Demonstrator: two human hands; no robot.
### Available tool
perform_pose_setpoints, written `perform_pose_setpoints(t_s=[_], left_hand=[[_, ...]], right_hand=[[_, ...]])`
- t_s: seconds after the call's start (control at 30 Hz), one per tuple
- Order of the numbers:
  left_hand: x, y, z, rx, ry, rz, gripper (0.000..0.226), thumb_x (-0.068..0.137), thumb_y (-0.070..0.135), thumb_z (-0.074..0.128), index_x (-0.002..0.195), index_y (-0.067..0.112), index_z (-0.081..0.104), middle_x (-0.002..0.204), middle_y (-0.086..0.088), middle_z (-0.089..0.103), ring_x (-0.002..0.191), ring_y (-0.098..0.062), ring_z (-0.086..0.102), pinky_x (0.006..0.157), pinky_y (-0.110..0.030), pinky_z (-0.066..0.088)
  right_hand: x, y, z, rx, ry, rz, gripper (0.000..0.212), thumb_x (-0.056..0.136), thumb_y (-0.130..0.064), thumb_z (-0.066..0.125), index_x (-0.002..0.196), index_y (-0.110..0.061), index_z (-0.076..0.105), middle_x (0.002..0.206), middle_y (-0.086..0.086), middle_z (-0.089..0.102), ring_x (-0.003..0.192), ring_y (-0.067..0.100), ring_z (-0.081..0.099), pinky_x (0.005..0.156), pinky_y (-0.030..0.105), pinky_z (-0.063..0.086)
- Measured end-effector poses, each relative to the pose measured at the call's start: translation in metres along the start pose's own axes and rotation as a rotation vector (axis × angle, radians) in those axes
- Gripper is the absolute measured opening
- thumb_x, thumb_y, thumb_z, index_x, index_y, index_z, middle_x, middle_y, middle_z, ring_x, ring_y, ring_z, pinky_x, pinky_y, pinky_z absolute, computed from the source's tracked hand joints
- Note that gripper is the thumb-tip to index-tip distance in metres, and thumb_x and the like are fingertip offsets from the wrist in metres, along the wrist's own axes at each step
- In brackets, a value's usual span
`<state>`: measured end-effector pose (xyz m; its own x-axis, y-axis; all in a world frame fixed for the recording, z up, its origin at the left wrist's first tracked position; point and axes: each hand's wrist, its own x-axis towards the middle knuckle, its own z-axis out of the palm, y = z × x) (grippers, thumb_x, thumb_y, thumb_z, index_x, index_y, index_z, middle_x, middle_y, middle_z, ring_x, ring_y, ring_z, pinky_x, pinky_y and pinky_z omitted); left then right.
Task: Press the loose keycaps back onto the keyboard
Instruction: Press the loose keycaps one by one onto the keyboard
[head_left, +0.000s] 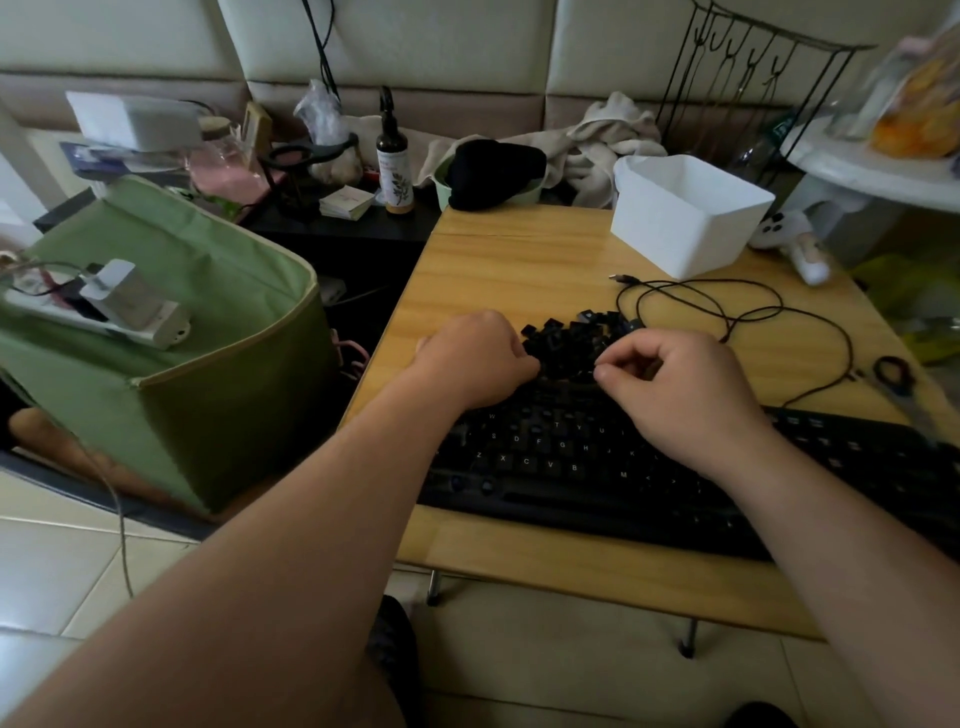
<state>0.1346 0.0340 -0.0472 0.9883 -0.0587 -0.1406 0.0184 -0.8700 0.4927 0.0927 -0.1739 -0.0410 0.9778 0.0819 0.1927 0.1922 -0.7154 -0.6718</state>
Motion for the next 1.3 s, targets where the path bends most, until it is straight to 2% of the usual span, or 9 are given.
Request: perform_pose_setpoints(t_s=[0.2, 0.43, 0.57, 0.67, 0.83, 0.97, 1.07, 1.17, 1.3], left_hand=[[0.003, -0.01, -0.007, 0.06, -0.037, -0.019, 0.026, 0.094, 0.053, 0.064, 0.082, 0.031, 0.066, 0.097, 0.005, 0.066, 0.095, -0.022, 0.062, 0.096, -0.051, 0.053], [0.008, -0.038, -0.03, -0.056, 0.061, -0.1, 0.021, 0.085, 0.045, 0.083, 0.09, 0.028, 0.072, 0.1, 0.008, 0.065, 0.091, -0.009, 0.059, 0.076, -0.032, 0.046], [0.008, -0.047, -0.036, -0.108, 0.056, -0.04, 0.009, 0.098, 0.037, 0.069, 0.097, 0.033, 0.077, 0.103, 0.007, 0.069, 0.097, -0.012, 0.062, 0.087, -0.035, 0.051], [-0.002, -0.059, -0.045, -0.092, -0.013, 0.016, 0.023, 0.1, 0.021, 0.066, 0.094, 0.04, 0.077, 0.101, 0.01, 0.068, 0.095, -0.009, 0.062, 0.086, -0.033, 0.051], [-0.016, -0.067, -0.052, -0.02, -0.149, 0.078, 0.049, 0.098, 0.005, 0.062, 0.114, 0.05, 0.074, 0.113, 0.017, 0.061, 0.105, 0.0, 0.059, 0.092, -0.027, 0.045], [-0.016, -0.067, -0.05, 0.023, -0.083, 0.093, 0.034, 0.097, 0.011, 0.069, 0.104, 0.043, 0.078, 0.105, 0.018, 0.062, 0.096, 0.001, 0.056, 0.08, -0.022, 0.041], [-0.015, -0.07, -0.048, 0.027, -0.033, 0.094, 0.026, 0.097, 0.017, 0.07, 0.109, 0.039, 0.076, 0.106, 0.018, 0.065, 0.095, 0.003, 0.056, 0.084, -0.023, 0.044], [-0.017, -0.066, -0.045, -0.105, 0.063, 0.115, 0.021, 0.101, 0.021, 0.065, 0.113, 0.035, 0.075, 0.107, 0.016, 0.068, 0.099, 0.0, 0.061, 0.089, -0.026, 0.048], [-0.03, -0.043, -0.04, -0.574, 0.05, 0.139, 0.024, 0.106, 0.018, 0.058, 0.116, 0.03, 0.075, 0.099, 0.01, 0.073, 0.085, -0.004, 0.062, 0.078, -0.024, 0.051]], right_hand=[[0.0, 0.0, 0.001, 0.013, -0.014, -0.023, 0.015, 0.092, -0.027, 0.074, 0.08, -0.036, 0.074, 0.074, -0.015, 0.068, 0.067, -0.001, 0.06, 0.051, 0.008, 0.04], [-0.002, 0.0, 0.0, 0.018, -0.028, -0.035, 0.016, 0.092, -0.027, 0.074, 0.079, -0.036, 0.074, 0.072, -0.016, 0.068, 0.064, -0.001, 0.06, 0.051, 0.008, 0.041], [-0.002, 0.0, 0.0, 0.026, -0.028, -0.044, 0.017, 0.092, -0.026, 0.075, 0.078, -0.036, 0.074, 0.07, -0.021, 0.066, 0.062, -0.001, 0.06, 0.052, 0.008, 0.042], [-0.002, -0.001, 0.001, 0.032, -0.028, -0.048, 0.017, 0.092, -0.025, 0.075, 0.078, -0.035, 0.074, 0.071, -0.023, 0.066, 0.063, -0.001, 0.061, 0.054, 0.007, 0.042], [-0.003, -0.005, 0.005, 0.032, -0.044, -0.063, 0.016, 0.092, -0.026, 0.075, 0.08, -0.036, 0.074, 0.075, -0.025, 0.066, 0.063, 0.005, 0.061, 0.054, 0.009, 0.045], [-0.005, -0.008, 0.007, 0.02, -0.059, -0.066, 0.015, 0.093, -0.027, 0.074, 0.08, -0.036, 0.074, 0.078, -0.027, 0.067, 0.063, 0.005, 0.062, 0.053, 0.01, 0.046], [-0.006, -0.009, 0.007, 0.023, -0.062, -0.071, 0.016, 0.093, -0.027, 0.073, 0.081, -0.037, 0.073, 0.079, -0.029, 0.066, 0.064, 0.005, 0.062, 0.054, 0.01, 0.045], [-0.006, -0.011, 0.008, 0.049, -0.049, -0.087, 0.015, 0.093, -0.025, 0.073, 0.083, -0.036, 0.074, 0.079, -0.024, 0.067, 0.064, 0.003, 0.061, 0.055, 0.008, 0.044], [-0.005, -0.019, 0.01, 0.162, 0.022, -0.16, 0.021, 0.091, -0.021, 0.077, 0.107, -0.035, 0.075, 0.083, -0.012, 0.065, 0.069, 0.006, 0.058, 0.063, 0.01, 0.045]])
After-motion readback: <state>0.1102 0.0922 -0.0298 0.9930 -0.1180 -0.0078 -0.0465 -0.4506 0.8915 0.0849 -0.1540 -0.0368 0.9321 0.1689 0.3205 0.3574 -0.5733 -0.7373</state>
